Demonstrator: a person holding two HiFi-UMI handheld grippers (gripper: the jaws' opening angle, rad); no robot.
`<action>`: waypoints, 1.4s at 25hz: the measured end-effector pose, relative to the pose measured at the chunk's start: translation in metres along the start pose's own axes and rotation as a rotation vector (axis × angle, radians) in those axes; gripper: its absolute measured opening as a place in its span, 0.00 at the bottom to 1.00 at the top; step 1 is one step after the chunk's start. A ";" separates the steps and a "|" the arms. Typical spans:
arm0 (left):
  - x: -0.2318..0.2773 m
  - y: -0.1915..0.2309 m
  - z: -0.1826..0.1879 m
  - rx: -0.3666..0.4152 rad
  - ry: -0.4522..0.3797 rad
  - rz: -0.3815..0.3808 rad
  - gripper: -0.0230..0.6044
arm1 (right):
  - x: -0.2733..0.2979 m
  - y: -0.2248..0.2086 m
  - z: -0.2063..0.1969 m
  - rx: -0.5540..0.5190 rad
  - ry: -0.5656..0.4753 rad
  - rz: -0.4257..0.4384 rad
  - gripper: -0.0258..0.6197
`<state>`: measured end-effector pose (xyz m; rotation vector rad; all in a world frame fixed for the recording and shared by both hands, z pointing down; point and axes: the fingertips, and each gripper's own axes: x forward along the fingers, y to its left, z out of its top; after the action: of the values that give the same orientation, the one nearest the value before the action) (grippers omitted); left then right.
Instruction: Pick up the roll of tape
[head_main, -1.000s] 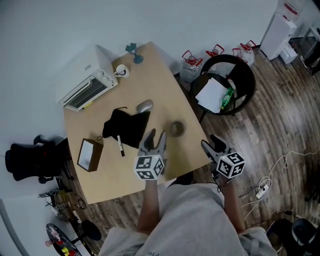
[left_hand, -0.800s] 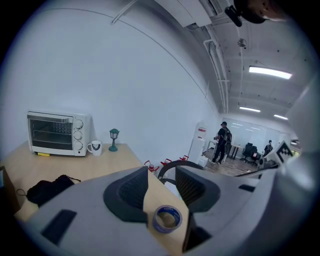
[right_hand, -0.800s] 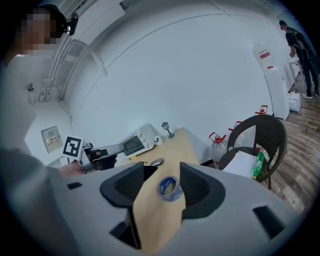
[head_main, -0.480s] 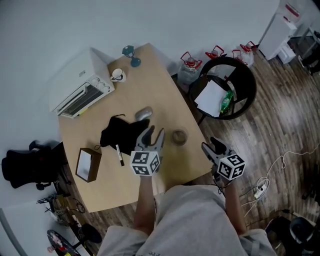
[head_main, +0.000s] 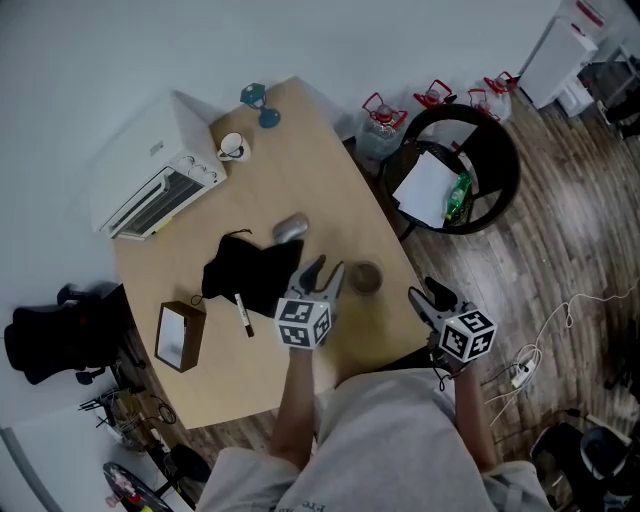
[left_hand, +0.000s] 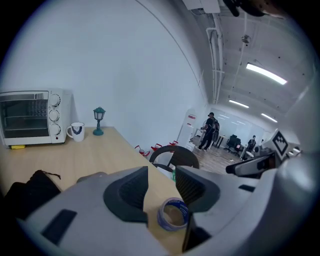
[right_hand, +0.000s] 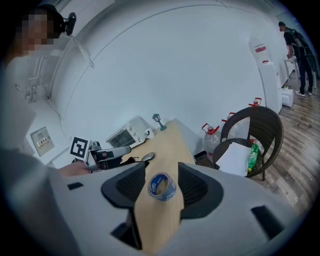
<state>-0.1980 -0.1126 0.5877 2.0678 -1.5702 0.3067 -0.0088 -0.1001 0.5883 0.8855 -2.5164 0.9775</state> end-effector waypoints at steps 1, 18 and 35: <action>0.002 0.002 -0.004 -0.005 0.014 0.001 0.30 | 0.001 -0.002 -0.001 0.004 0.004 -0.003 0.36; 0.015 -0.006 -0.061 -0.106 0.190 0.089 0.30 | 0.009 -0.011 0.029 -0.196 0.092 0.090 0.35; 0.045 0.003 -0.101 -0.134 0.323 0.081 0.30 | 0.018 -0.012 0.013 -0.242 0.145 0.116 0.33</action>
<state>-0.1744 -0.0972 0.6951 1.7556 -1.4368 0.5224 -0.0155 -0.1237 0.5938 0.5817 -2.5154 0.7201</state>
